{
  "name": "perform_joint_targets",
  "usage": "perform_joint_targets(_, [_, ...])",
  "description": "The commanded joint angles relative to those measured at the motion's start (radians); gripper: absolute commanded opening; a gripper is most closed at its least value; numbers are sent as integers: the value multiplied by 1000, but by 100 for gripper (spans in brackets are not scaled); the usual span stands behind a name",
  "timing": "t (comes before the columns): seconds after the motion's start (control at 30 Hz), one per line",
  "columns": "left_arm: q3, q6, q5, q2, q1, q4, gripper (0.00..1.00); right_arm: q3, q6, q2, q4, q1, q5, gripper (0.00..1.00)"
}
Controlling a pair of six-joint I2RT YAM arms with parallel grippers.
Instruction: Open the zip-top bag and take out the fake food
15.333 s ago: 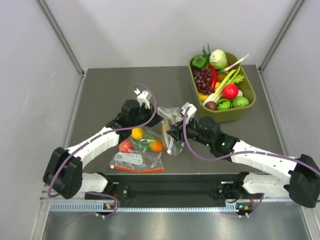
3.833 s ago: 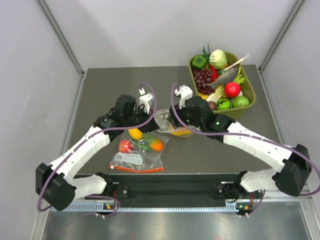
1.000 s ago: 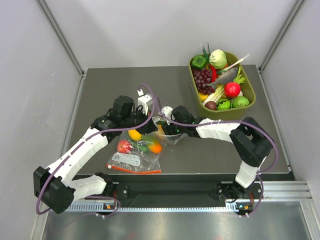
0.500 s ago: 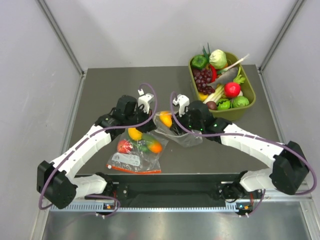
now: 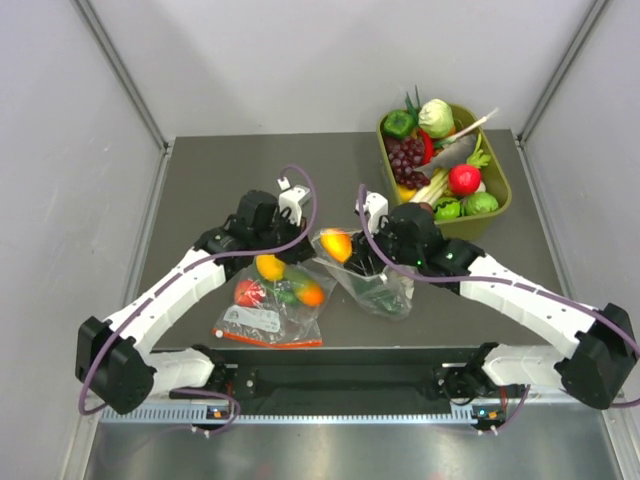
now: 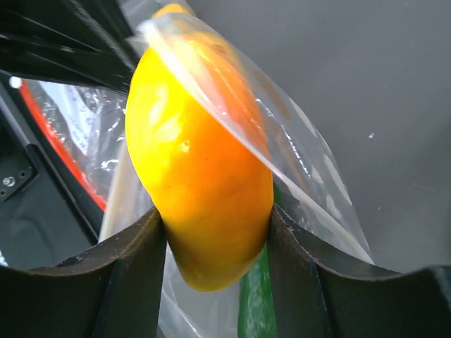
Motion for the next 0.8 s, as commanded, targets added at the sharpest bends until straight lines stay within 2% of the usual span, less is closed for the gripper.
perform_joint_targets(0.0, [23, 8, -83, 31, 12, 19, 0, 46, 0, -87, -13, 6, -58, 31])
perform_joint_targets(0.23, [25, -3, -54, 83, 14, 55, 0, -22, 56, -185, 114, 6, -109, 32])
perform_joint_targets(0.43, [46, -8, -44, 145, 17, 80, 0, -40, 76, -196, 159, 0, -210, 33])
perform_joint_targets(0.6, [56, -14, -38, 178, 17, 98, 0, -55, 88, -214, 183, -6, -233, 33])
perform_joint_targets(0.77, [43, -14, -20, 198, 23, 138, 0, -97, 121, -252, 278, -14, -311, 33])
